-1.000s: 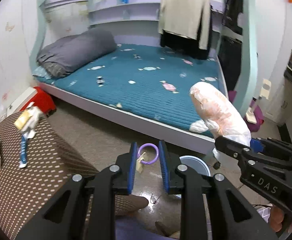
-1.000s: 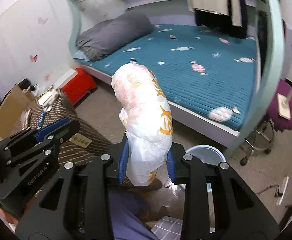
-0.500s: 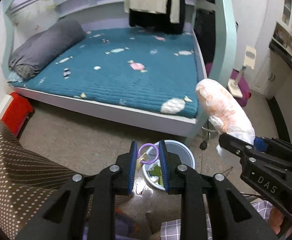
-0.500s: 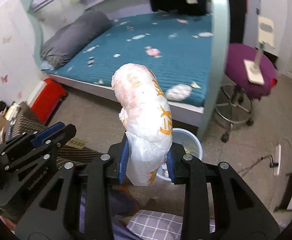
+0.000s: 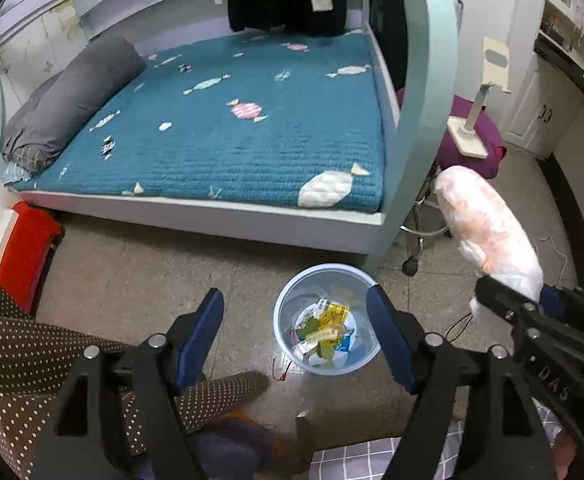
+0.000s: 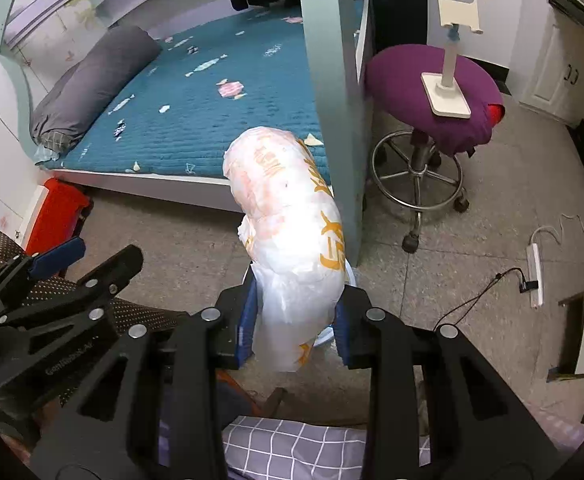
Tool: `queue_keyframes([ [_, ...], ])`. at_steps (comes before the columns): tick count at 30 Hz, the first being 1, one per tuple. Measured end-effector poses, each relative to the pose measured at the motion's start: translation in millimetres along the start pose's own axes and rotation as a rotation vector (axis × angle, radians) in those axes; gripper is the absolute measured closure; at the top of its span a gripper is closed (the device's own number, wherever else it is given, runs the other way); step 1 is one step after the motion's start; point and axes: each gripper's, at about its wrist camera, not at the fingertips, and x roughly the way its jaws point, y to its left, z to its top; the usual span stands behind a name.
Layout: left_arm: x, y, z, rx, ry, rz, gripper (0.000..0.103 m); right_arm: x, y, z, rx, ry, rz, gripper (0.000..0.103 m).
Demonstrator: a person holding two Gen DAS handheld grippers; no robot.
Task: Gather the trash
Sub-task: 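Open both grippers over the blue bin to drop tag and bag, then turn both tools back toward the table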
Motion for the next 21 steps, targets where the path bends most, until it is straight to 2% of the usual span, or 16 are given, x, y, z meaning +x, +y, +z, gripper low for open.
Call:
queue_keyframes([
  [5,4.7,18.3,-7.7,-0.036,0.030,0.016,0.031,13.9,16.0,-2.8,-0.029,0.036,0.011,0.068],
  [6,4.0,23.4,-9.9,-0.047,0.032,0.020,0.031,15.4,17.6,-3.6,-0.028,0.035,0.010,0.060],
  [7,3.1,27.0,-12.3,-0.054,0.032,0.025,0.031,16.9,19.6,-3.8,-0.028,0.032,0.007,0.042],
  [8,1.8,32.1,-14.6,-0.064,0.033,0.030,0.031,17.7,22.0,-3.7,-0.033,0.025,-0.006,0.033],
  [9,1.2,35.7,-16.2,-0.071,0.035,0.032,0.031,18.0,25.2,-4.2,-0.044,0.014,-0.024,0.028],
  [21,-6.6,55.4,-26.7,-0.125,0.032,0.029,0.031,14.8,37.6,-8.7,-0.081,0.023,-0.016,0.028],
])
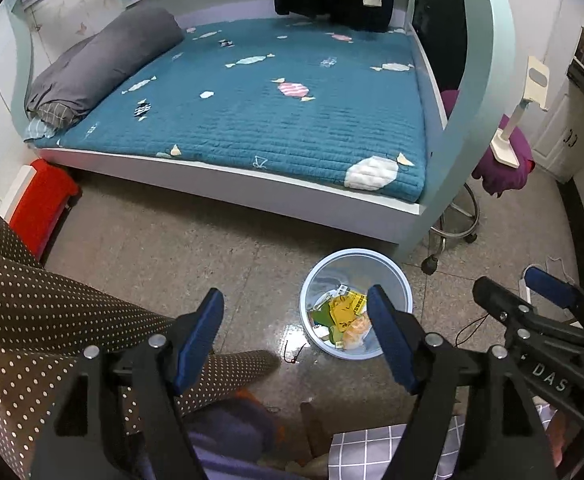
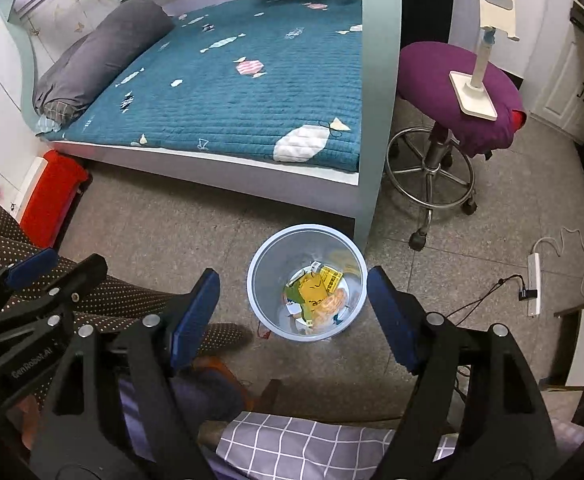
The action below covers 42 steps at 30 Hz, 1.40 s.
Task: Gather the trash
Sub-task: 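Turn both tools back toward the table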
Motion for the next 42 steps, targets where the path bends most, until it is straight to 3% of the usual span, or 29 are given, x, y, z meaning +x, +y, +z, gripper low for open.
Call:
queue_keyframes([
  [19,-57.8,37.7,-17.5,-0.079,-0.128,0.029,0.029,-41.0,43.4,-8.0,-0.061,-0.063,0.053,0.028],
  [34,-120.8,107.2,-49.3,-0.213,-0.236,0.094,0.026,-79.3,125.6,-24.2,-0.209,-0.128,0.178,0.025],
  [42,-157.5,162.3,-75.0,-0.305,-0.286,0.177,0.023,-94.8,183.1,-31.5,-0.327,-0.155,0.250,0.025],
])
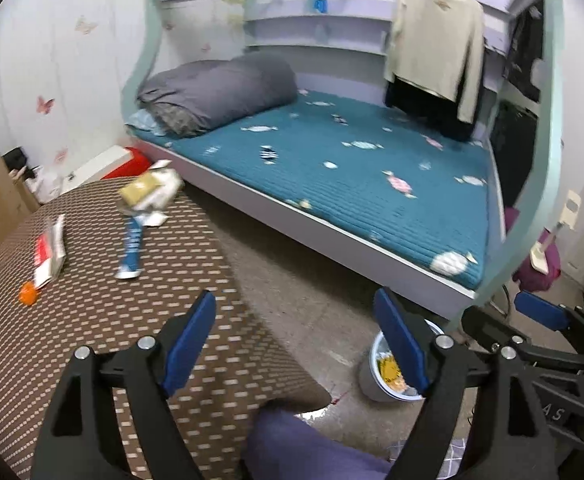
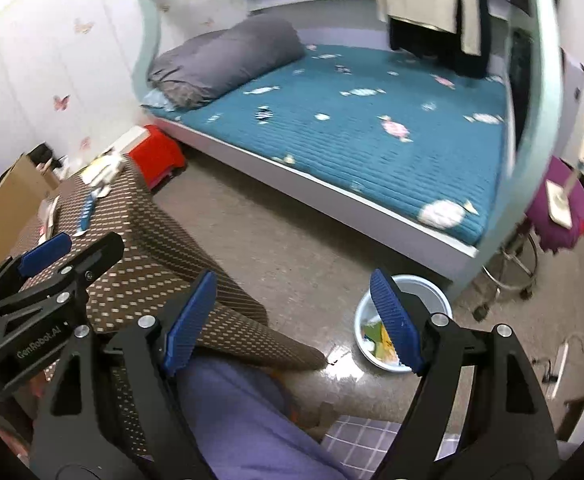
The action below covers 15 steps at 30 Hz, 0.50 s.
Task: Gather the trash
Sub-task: 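Turn both tools back toward the table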
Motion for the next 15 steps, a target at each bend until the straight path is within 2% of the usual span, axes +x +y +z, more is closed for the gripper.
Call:
queue_keyframes([
  [7,-14.7,58.8,-3.4,-0.078,-0.012,0.097,0.023,4.5,58.2,10.2,-0.113,-0.012,0.070,0.025],
  [15,-21.4,127.4,-12.9,-0.163,0.007,0.175,0.023,18.2,127.8,21.2,-0.250,-0.009,0.155,0.025],
])
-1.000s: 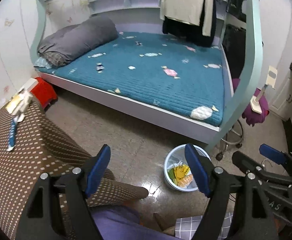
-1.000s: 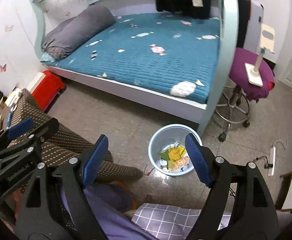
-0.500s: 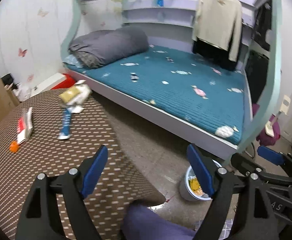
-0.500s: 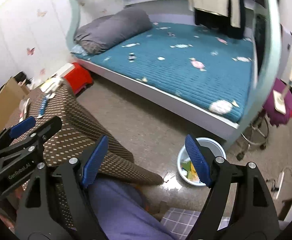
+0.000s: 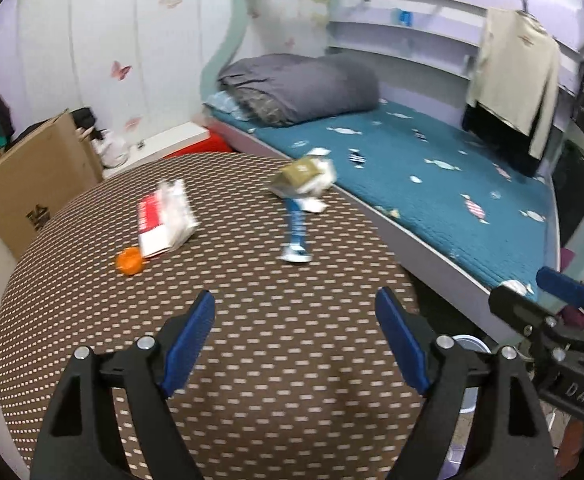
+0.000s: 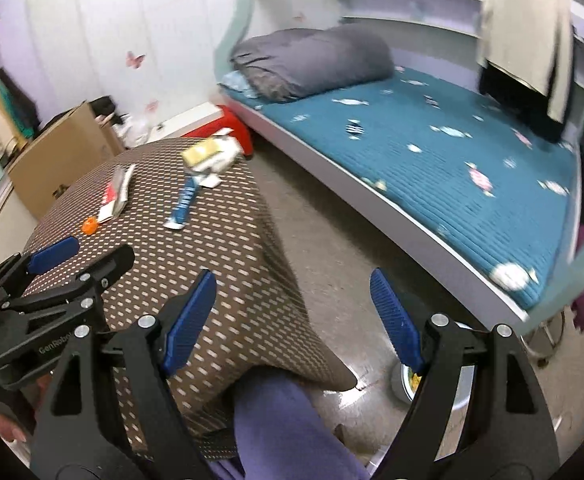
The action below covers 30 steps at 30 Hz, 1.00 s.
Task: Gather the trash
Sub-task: 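Turn both tools back toward the table, then grasp the orange bottle cap with the left gripper while the right gripper grasps the blue toothpaste tube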
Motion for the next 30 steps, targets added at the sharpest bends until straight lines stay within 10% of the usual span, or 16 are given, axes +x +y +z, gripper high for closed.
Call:
queue_keyframes([
  [16,49.6,128.7,19.0,-0.099,0.132,0.093,0.023,110.0,83.2,51.0,-0.179,0.097,0.065,0.029],
  [23,90.8,154.7,26.5,-0.068,0.196,0.151,0.023,155.1,95.3,64.7,-0.192,0.143,0.056,0.048],
  [30,108.5,160.7,26.6,-0.044,0.183,0.119,0.060,167.0,99.1,66.6,-0.211,0.135,0.011,0.074],
])
